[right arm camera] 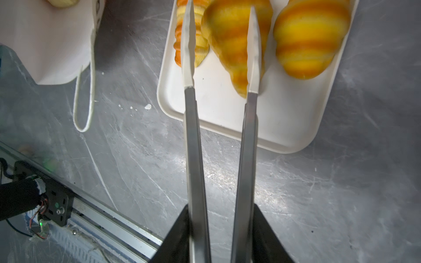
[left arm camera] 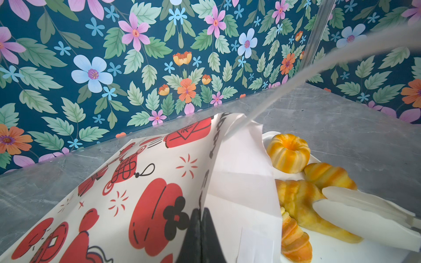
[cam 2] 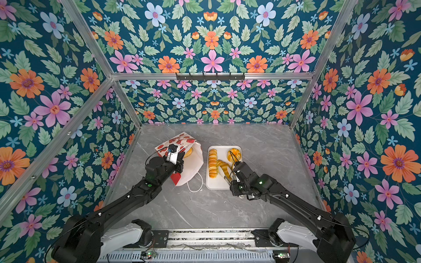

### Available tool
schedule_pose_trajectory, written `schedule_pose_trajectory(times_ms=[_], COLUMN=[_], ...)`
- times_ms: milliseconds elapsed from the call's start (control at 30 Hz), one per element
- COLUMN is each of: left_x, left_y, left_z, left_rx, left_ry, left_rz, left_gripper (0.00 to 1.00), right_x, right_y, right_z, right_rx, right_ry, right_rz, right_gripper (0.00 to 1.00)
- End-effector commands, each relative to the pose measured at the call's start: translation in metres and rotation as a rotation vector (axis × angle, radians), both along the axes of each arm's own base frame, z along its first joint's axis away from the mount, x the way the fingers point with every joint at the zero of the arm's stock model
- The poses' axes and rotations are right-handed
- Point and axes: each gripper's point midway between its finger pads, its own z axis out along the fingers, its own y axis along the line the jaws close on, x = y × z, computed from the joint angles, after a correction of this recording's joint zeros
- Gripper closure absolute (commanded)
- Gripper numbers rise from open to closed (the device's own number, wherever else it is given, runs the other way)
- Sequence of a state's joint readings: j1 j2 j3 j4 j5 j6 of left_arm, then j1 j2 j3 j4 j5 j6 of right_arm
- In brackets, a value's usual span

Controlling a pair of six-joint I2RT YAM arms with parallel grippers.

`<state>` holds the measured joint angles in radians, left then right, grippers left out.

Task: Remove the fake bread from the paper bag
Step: 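Move the right tongs into the bag mouth toward the ring bread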

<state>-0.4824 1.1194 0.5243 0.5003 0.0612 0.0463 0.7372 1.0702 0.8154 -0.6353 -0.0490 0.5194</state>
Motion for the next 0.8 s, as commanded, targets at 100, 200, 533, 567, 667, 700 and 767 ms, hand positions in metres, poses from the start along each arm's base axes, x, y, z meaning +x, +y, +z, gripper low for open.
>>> schedule_pose_trajectory(times_ms=[100,200,533,567,667,700,767], left_x=[0.001,0.003,0.010,0.011,0.012,0.012,0.012], left_y=[-0.002,-0.004,-0.013,-0.013,-0.018,-0.019,-0.021], left_z=[0.015,0.014,0.009,0.009,0.009,0.009,0.008], left_rx=[-0.011,0.002,0.055,0.058,0.069,0.075,0.078], left_ry=[-0.028,-0.017,0.032,0.034,0.047,0.053,0.062], left_rz=[-0.010,-0.020,-0.047,-0.049,-0.070,-0.078,-0.088], left_gripper=[1.00,1.00,1.00,1.00,1.00,1.00,1.00], right_x=[0.005,0.002,0.024,0.027,0.042,0.047,0.060], right_y=[0.026,0.049,0.120,0.125,0.136,0.138,0.143], right_z=[0.052,0.074,0.082,0.080,0.062,0.055,0.044], right_rx=[0.147,0.198,0.322,0.328,0.302,0.284,0.252], right_ry=[-0.113,-0.132,-0.139,-0.141,-0.122,-0.119,-0.117], right_rz=[0.093,0.182,0.314,0.317,0.301,0.296,0.277], right_gripper=[0.62,0.61,0.62,0.62,0.63,0.63,0.62])
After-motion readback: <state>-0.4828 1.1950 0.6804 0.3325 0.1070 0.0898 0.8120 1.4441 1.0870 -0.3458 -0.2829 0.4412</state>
